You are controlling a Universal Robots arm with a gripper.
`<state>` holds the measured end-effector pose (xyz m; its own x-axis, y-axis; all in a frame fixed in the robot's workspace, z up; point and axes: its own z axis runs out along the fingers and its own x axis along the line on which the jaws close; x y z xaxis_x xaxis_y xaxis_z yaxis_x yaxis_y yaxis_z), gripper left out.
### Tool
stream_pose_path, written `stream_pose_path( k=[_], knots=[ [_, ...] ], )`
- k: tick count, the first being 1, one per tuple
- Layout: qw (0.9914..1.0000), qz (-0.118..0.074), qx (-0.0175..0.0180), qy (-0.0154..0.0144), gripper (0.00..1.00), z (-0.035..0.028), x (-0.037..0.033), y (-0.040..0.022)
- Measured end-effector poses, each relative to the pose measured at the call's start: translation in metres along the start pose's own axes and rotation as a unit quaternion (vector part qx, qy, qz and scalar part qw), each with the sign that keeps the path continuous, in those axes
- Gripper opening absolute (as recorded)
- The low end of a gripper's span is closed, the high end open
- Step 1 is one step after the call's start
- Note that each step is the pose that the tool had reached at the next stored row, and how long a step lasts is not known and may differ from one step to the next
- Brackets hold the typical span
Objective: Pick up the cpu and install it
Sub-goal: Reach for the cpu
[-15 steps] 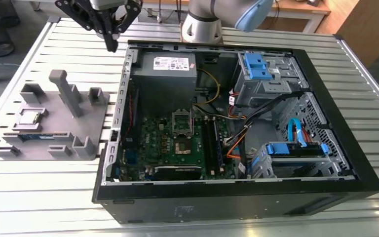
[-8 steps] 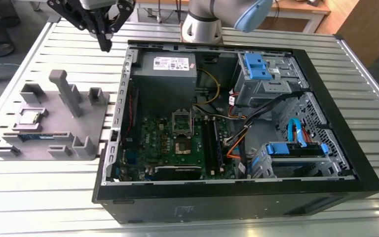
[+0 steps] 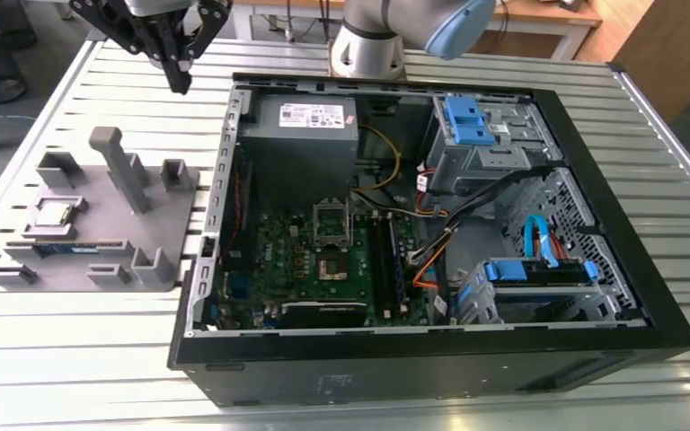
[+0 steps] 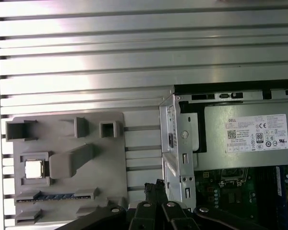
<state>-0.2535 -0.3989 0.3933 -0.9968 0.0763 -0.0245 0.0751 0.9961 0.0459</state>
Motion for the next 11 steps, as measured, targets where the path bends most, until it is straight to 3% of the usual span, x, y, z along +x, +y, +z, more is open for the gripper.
stream_pose_path(
  k=[11],
  knots=[
    [1.0, 0.0, -0.0003, 0.0, 0.11, -0.0004, 0.017, -0.0013]
  ],
)
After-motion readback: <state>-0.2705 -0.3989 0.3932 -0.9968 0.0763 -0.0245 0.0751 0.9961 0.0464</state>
